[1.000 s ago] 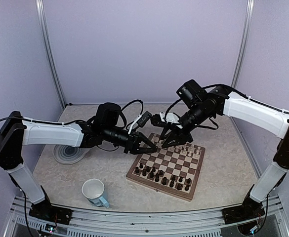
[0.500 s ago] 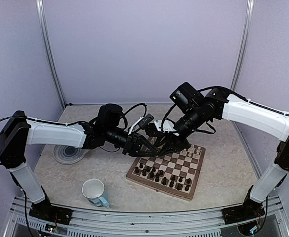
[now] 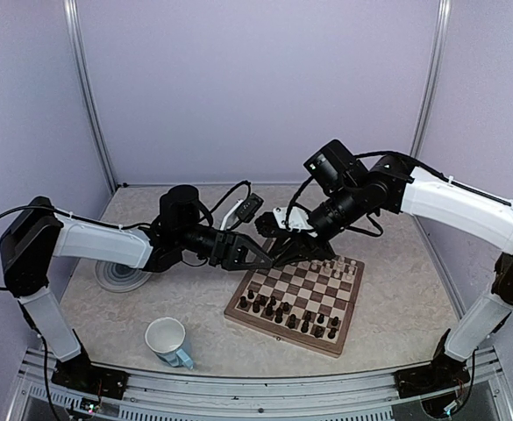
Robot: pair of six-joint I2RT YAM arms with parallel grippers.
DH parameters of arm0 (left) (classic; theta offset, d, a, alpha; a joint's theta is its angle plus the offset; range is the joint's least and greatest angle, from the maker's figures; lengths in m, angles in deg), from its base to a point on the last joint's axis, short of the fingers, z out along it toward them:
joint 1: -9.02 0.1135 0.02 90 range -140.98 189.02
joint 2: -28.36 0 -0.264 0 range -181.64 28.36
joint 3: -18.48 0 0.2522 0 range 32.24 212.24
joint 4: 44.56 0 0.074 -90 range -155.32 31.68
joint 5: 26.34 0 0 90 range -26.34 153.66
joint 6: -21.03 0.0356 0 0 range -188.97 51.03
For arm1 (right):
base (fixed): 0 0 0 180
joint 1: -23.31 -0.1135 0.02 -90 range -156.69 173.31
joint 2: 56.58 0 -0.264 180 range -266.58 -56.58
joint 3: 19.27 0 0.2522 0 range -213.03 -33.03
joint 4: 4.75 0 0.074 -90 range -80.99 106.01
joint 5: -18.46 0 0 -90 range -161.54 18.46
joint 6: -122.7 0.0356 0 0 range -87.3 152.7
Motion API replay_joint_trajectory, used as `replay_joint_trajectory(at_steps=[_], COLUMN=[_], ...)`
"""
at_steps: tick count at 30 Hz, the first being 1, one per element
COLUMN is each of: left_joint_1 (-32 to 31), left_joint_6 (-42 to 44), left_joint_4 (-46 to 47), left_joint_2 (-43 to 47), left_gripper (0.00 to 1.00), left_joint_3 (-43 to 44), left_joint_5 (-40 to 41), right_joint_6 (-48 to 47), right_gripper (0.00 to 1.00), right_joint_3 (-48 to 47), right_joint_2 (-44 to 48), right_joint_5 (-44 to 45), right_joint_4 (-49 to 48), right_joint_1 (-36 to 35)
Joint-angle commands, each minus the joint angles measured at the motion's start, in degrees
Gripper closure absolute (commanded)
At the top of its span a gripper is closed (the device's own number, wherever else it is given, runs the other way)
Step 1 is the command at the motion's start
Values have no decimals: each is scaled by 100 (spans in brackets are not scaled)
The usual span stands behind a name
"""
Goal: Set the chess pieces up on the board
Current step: Pass from the left arm to the right
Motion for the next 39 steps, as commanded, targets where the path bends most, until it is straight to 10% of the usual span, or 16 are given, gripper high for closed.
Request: replay_joint_trajectory(at_steps=[1, 14, 25, 39], left_joint_1=[89, 146, 243, 793], left_joint_6=[-638, -752, -862, 2124], left_joint_4=[1019, 1050, 1010, -2834], left_joint_2=[-134, -211, -189, 1382], left_gripper=[82, 82, 72, 48], left_joint_3=[-24, -16, -96, 345], left_joint_5=[74, 163, 536, 2910], right_joint_6=[-32, -27, 198, -259], right_gripper=[82, 75, 94, 96], right_joint_3=[94, -68, -71, 1062], right_joint_2=[63, -80, -265, 51], right_joint_5=[-174, -475, -218, 1855], right_joint_4=[-48, 40, -261, 219], right_joint_1=[-173, -208, -217, -86])
